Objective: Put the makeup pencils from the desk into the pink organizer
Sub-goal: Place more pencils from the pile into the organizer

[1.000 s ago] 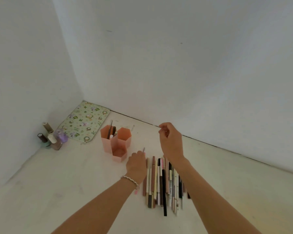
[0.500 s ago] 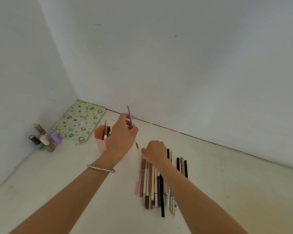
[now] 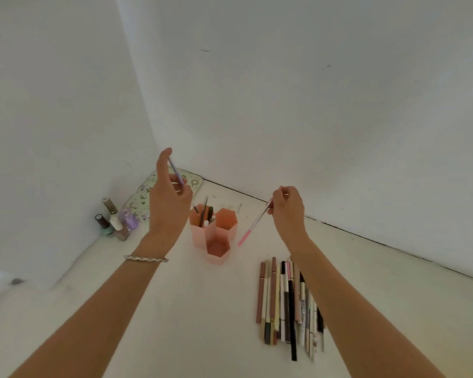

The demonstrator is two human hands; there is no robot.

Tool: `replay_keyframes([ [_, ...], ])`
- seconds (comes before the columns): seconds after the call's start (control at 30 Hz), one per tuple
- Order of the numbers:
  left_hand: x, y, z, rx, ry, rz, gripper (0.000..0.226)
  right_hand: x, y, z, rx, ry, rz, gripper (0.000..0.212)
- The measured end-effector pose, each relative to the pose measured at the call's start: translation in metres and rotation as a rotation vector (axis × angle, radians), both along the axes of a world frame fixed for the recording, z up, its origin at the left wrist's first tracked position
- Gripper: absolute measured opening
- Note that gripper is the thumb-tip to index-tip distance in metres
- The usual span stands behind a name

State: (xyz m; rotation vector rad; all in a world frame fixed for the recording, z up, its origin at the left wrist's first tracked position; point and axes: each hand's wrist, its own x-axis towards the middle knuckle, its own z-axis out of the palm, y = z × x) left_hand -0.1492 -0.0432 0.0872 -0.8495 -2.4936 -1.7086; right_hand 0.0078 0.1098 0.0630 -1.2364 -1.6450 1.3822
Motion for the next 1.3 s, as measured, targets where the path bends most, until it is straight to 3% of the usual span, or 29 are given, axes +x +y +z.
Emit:
replay_keyframes([
  [0.07,0.002,-0.007,-0.018,-0.081,0.036,-0.067,0.066,-0.007,-0.006,0.01,0.058,0.075,-0.01,0.009],
  [0.2,0.005,-0.019,-0.045,-0.212,0.073,-0.128,0.039,-0.017,-0.024,0.024,0.153,0.204,-0.021,0.023],
  [0.33,0.002,-0.032,-0.03,0.007,0.146,0.043,0.04,-0.031,-0.044,0.04,0.308,0.298,-0.03,0.018],
  [0.43,0.005,-0.035,-0.009,0.092,0.088,0.063,0.044,-0.043,-0.059,0.036,0.441,0.233,0.048,0.019],
  [0.57,0.025,-0.029,0.007,0.145,0.024,-0.038,0.047,-0.051,-0.072,0.009,0.535,-0.066,0.282,0.014],
  [0.63,0.041,-0.023,0.008,0.115,0.004,-0.086,0.039,-0.047,-0.077,-0.005,0.65,-0.181,0.375,0.011],
  [0.7,0.062,-0.015,0.004,0.075,0.0,-0.125,0.025,-0.037,-0.076,-0.012,0.712,-0.178,0.347,0.018],
  [0.77,0.084,-0.004,-0.005,-0.016,0.028,-0.163,0.017,-0.023,-0.067,-0.007,0.649,-0.137,0.239,0.024],
  [0.83,0.104,0.011,-0.028,-0.252,0.047,-0.247,0.014,-0.005,-0.051,0.001,0.559,-0.14,0.164,0.03],
  [0.93,0.129,0.028,-0.072,-0.702,-0.197,-0.457,0.016,0.025,-0.028,0.008,0.482,-0.164,0.101,0.032],
  [1.0,0.14,0.031,-0.093,-0.885,-0.227,-0.483,0.021,0.043,-0.019,0.007,0.446,-0.169,0.071,0.032],
  [1.3,0.158,0.042,-0.106,-0.939,-0.217,-0.356,0.024,0.085,-0.006,-0.02,0.402,-0.265,0.009,0.024],
])
